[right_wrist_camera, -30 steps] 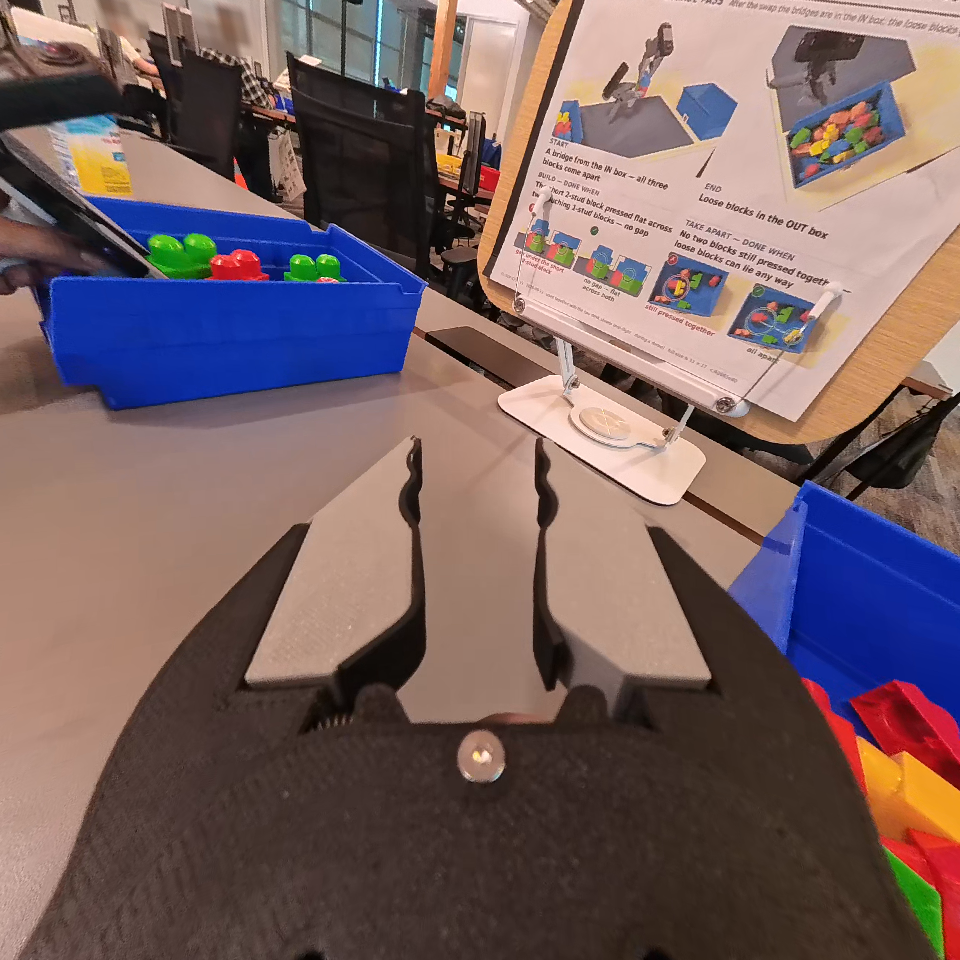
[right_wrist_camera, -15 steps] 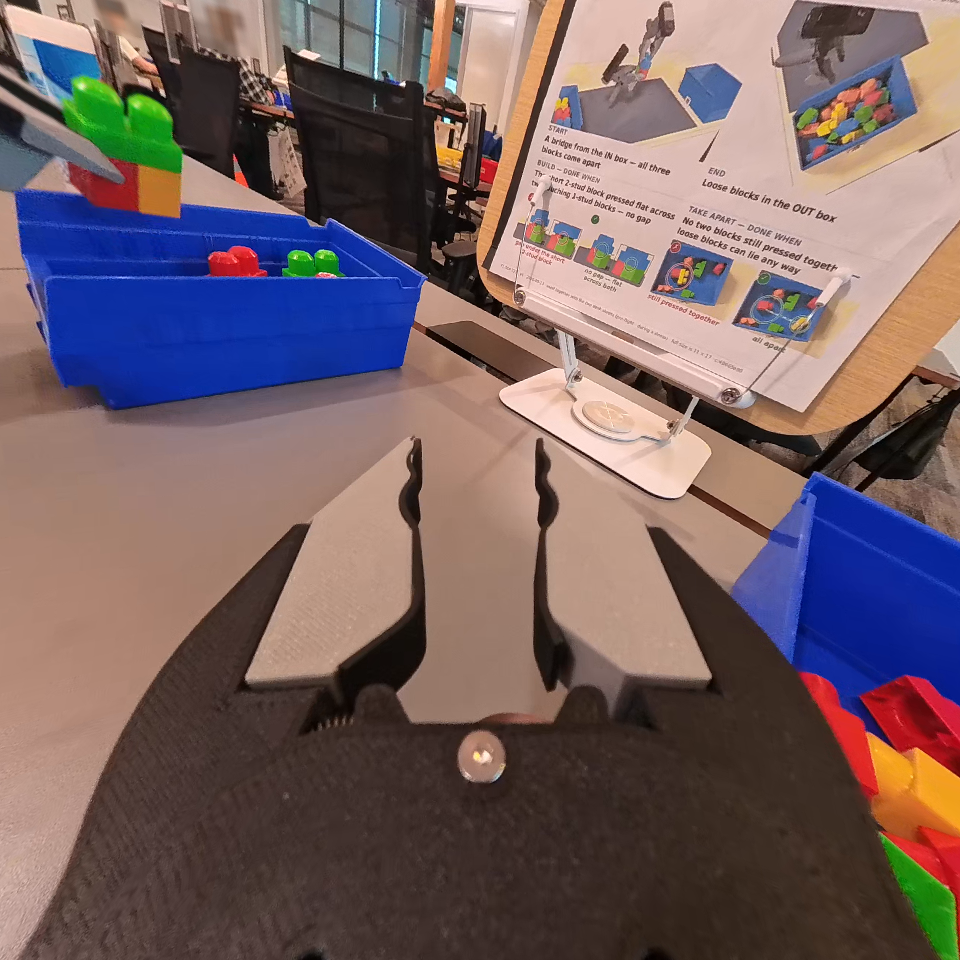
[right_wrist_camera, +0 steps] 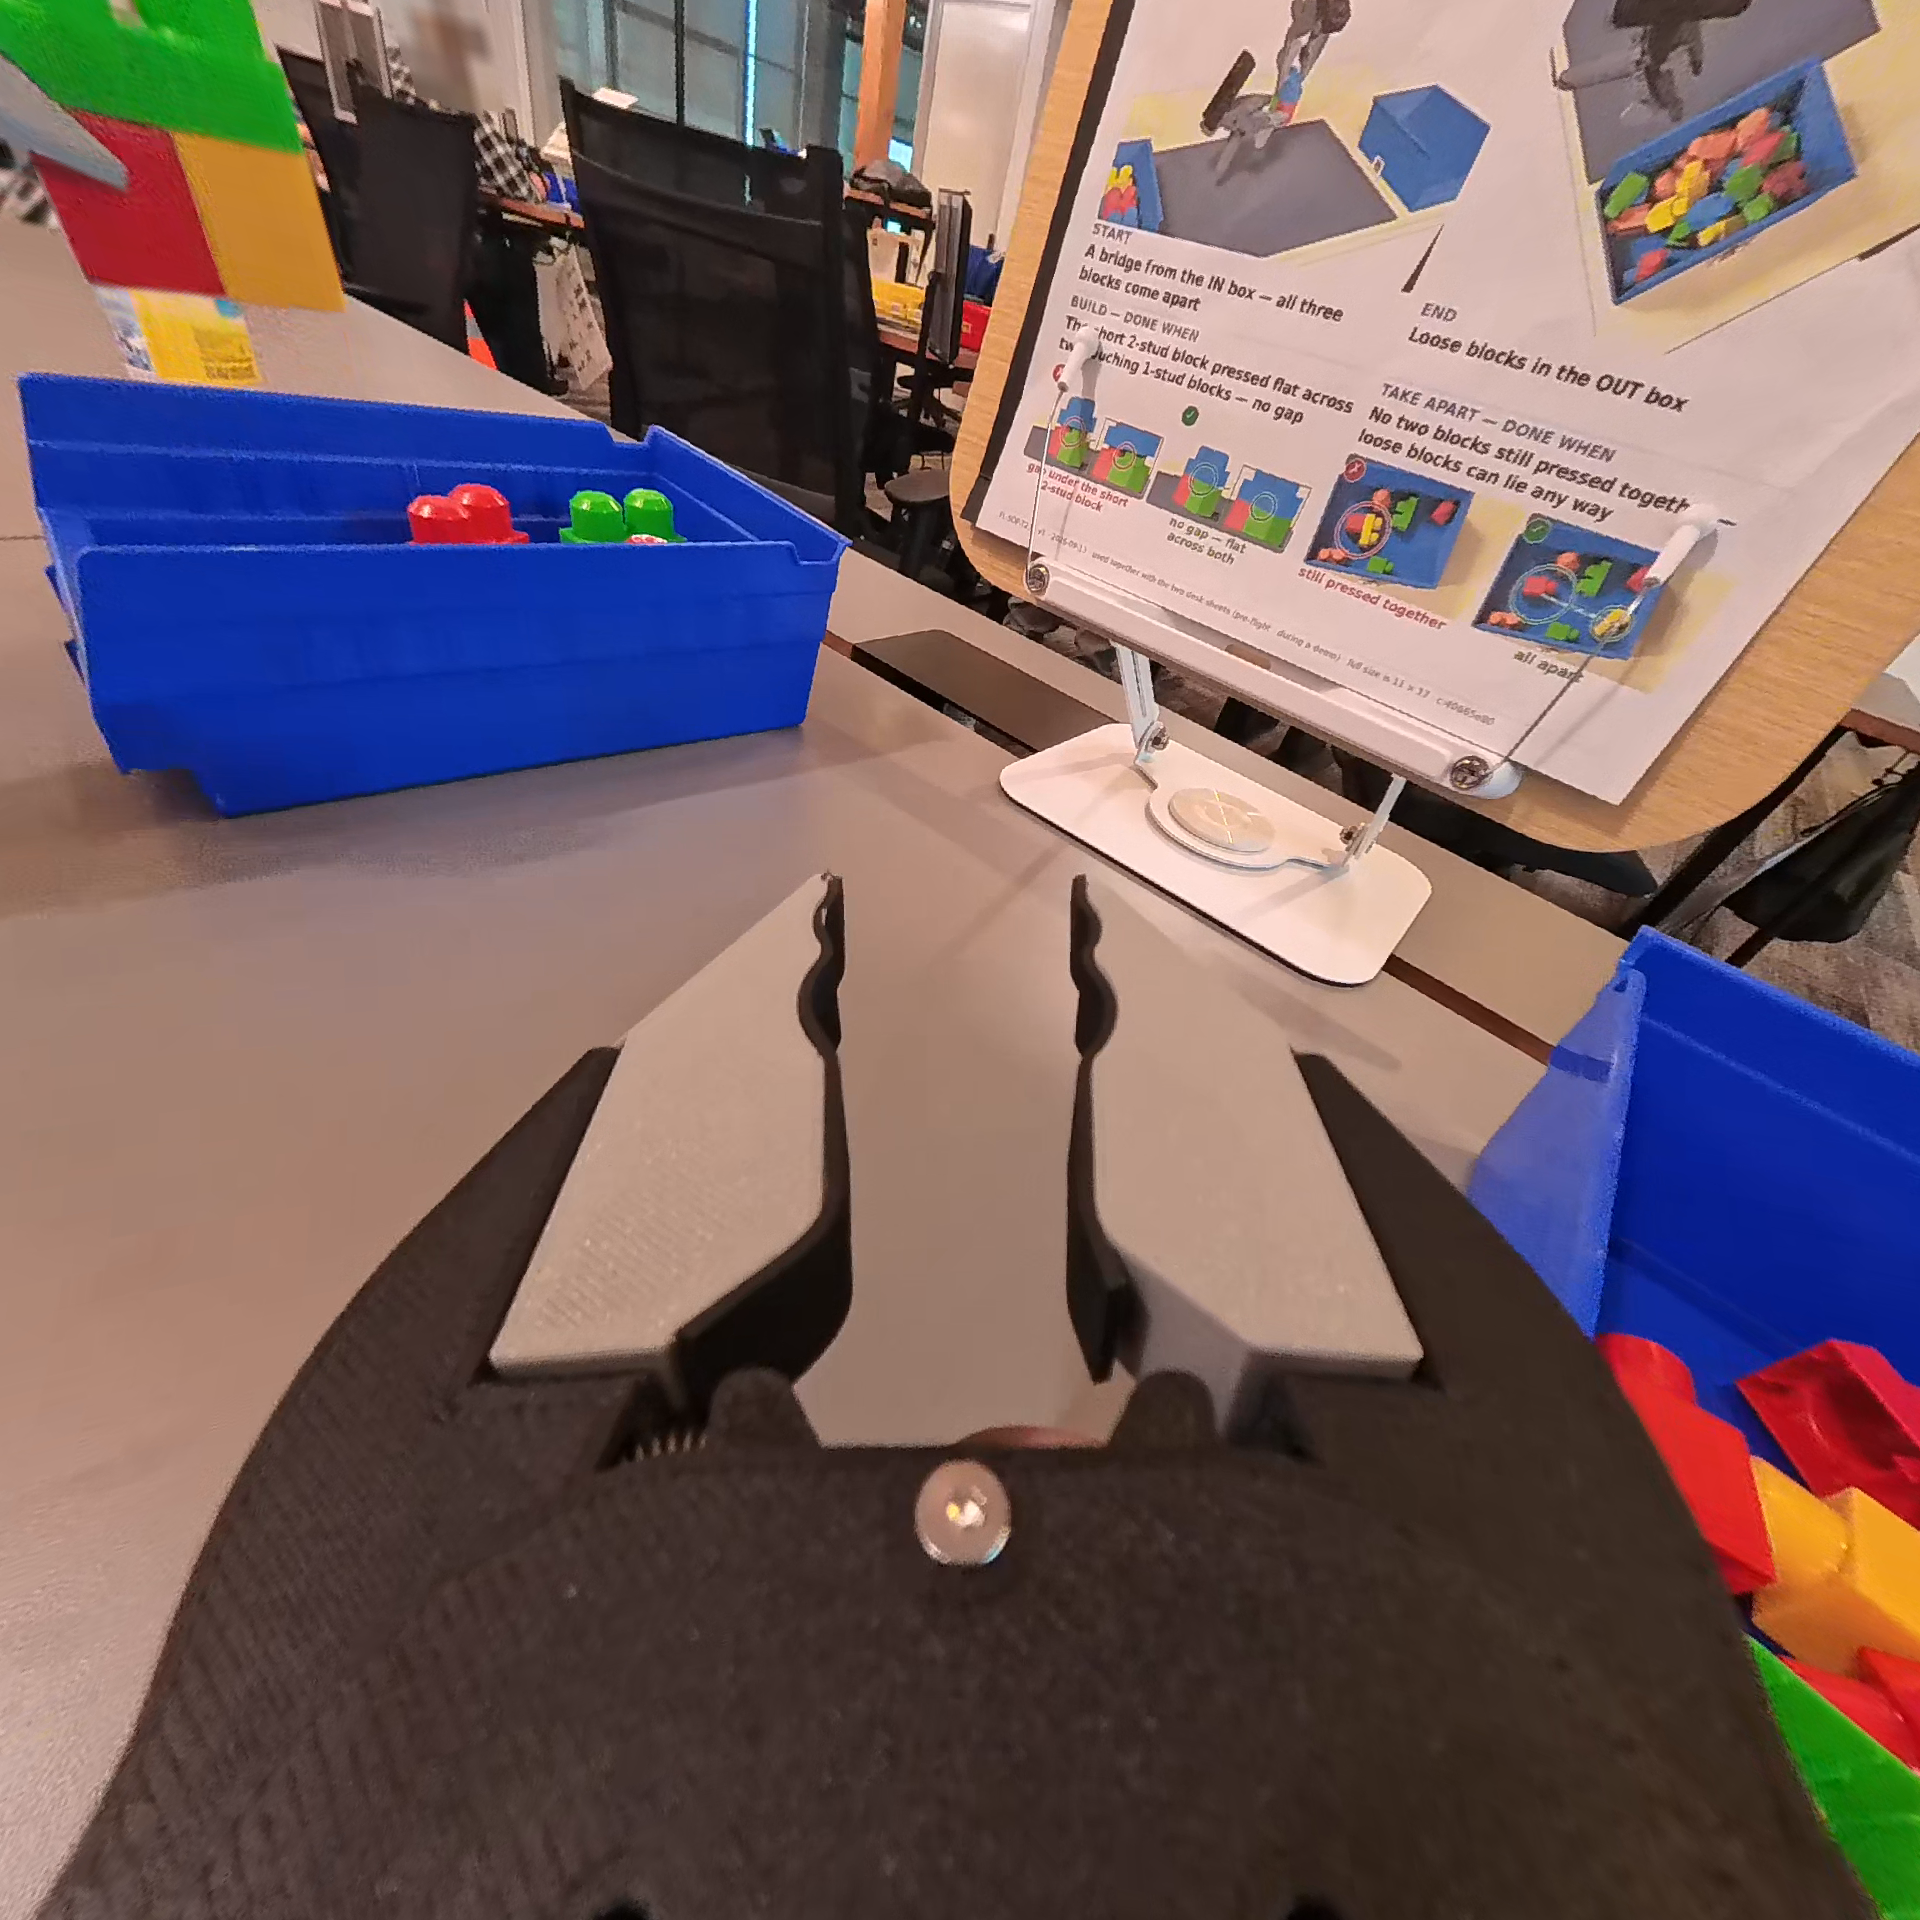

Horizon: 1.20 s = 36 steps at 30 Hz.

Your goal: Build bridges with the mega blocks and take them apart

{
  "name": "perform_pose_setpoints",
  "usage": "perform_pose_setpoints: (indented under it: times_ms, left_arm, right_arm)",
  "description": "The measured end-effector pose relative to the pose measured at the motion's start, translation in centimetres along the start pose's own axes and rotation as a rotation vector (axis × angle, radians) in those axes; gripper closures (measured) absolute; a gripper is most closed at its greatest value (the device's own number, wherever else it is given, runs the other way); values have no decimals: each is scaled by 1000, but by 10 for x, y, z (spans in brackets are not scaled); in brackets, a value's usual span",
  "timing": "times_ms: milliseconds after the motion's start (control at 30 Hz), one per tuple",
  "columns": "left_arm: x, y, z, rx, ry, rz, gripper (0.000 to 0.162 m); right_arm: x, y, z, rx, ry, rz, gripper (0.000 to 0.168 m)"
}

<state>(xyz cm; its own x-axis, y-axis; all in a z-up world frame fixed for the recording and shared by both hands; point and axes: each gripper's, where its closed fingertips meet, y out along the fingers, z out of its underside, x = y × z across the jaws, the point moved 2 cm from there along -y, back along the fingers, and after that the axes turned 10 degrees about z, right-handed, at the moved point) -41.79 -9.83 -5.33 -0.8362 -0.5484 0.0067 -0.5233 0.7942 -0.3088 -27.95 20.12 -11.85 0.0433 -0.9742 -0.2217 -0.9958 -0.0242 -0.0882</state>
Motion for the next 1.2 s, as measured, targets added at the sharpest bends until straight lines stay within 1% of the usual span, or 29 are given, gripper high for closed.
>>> perform_pose_setpoints:
  times_ms: [67,167,367,500,600,700,767,833,933,1033,1067,1133,1167,1200]
  left_arm:
    - [-30,8,-4,-13,5,103,128]
    - [-79,29,2,-11,7,284,128]
    - [-153,85,46,86,50,489,128]
    - [-184,113,66,116,77,582,128]
    - [-198,124,74,118,104,634,128]
    - [-209,126,82,111,127,701,128]
    - [-207,129,90,122,132,702,128]
    - [-206,127,96,145,88,730,128]
    - [-208,121,94,126,93,755,128]
    - [-207,123,101,161,98,749,128]
    - [-207,125,103,167,103,748,128]
    - [-204,127,106,174,96,735,128]
    - [-202,129,108,182,84,734,128]
    - [-201,130,110,196,65,736,128]
  right_arm:
    - [0,1,1,3,1,-2,127]
    - [1,1,2,9,7,-8,127]
    - [2,4,6,24,12,-17,127]
    - [3,6,10,39,18,-28,127]
    - [4,8,13,51,20,-35,127]
    - [6,11,18,73,34,-51,127]
    - [9,13,22,98,47,-67,129]
    - [11,16,31,150,41,-66,133]
    - [23,19,41,215,22,-114,133]
    - [38,20,46,242,-19,-154,133]
    - [43,20,47,249,-32,-168,136]
    - [52,19,51,270,-63,-205,154]
    - [54,18,52,275,-77,-213,158]
    - [55,18,53,276,-88,-215,158]
